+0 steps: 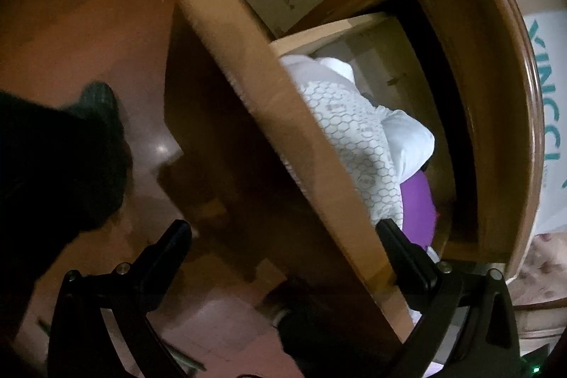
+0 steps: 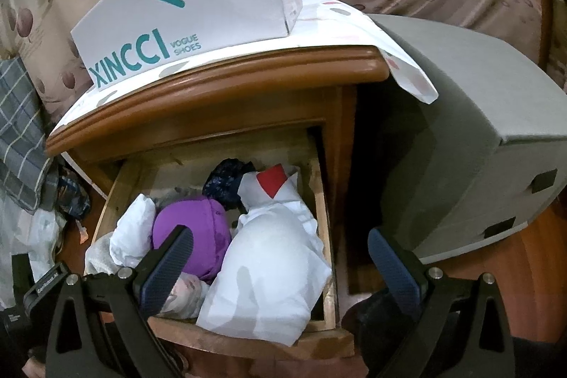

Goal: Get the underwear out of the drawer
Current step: 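Hook the left tool on the drawer front and pull it open, then lower the right tool into the drawer and grasp the pink-floral grey underwear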

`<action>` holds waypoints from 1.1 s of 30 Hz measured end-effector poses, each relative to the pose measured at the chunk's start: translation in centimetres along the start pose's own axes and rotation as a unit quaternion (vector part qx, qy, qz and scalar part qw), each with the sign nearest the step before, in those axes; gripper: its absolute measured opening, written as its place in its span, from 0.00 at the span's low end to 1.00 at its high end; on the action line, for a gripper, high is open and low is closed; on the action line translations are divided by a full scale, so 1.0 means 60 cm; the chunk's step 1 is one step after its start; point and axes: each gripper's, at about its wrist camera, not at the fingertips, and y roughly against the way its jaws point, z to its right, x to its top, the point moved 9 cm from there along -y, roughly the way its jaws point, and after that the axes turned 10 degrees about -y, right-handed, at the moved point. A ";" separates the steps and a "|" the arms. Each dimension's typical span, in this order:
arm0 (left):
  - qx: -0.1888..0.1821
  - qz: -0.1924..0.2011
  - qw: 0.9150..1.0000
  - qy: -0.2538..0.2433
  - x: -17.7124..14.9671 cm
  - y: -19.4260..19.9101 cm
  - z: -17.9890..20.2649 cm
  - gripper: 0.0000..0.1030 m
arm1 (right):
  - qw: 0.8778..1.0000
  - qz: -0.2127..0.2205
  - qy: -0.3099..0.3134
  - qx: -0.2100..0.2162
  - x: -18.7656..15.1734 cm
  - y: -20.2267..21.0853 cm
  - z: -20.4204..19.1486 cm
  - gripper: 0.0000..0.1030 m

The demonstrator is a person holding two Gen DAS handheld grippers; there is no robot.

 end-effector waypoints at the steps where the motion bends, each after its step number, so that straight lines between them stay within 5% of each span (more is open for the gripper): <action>1: 0.011 0.005 1.000 -0.010 0.006 0.000 0.005 1.00 | 1.000 -0.002 0.001 0.002 -0.001 0.000 -0.002 0.98; 7: 0.101 0.048 0.990 -0.083 0.037 0.017 0.038 1.00 | 1.000 -0.013 0.027 0.008 -0.011 -0.005 -0.021 0.98; 15: 0.154 0.100 0.969 -0.167 0.036 0.080 0.051 0.99 | 0.998 -0.010 0.067 0.009 -0.020 -0.001 -0.046 0.98; 23: 0.163 0.128 0.920 -0.333 0.040 0.133 0.115 0.99 | 0.993 -0.020 0.117 0.027 -0.042 0.002 -0.078 0.98; 28: 0.146 0.149 0.869 -0.448 0.058 0.150 0.173 1.00 | 0.988 -0.039 0.143 0.041 -0.060 -0.005 -0.097 0.98; 30: 0.139 0.145 0.856 -0.476 0.061 0.149 0.184 1.00 | 0.985 -0.040 0.160 0.042 -0.068 -0.006 -0.105 0.98; 33: 0.127 0.132 0.857 -0.481 0.066 0.138 0.186 1.00 | 0.983 -0.043 0.171 0.047 -0.073 -0.008 -0.114 0.98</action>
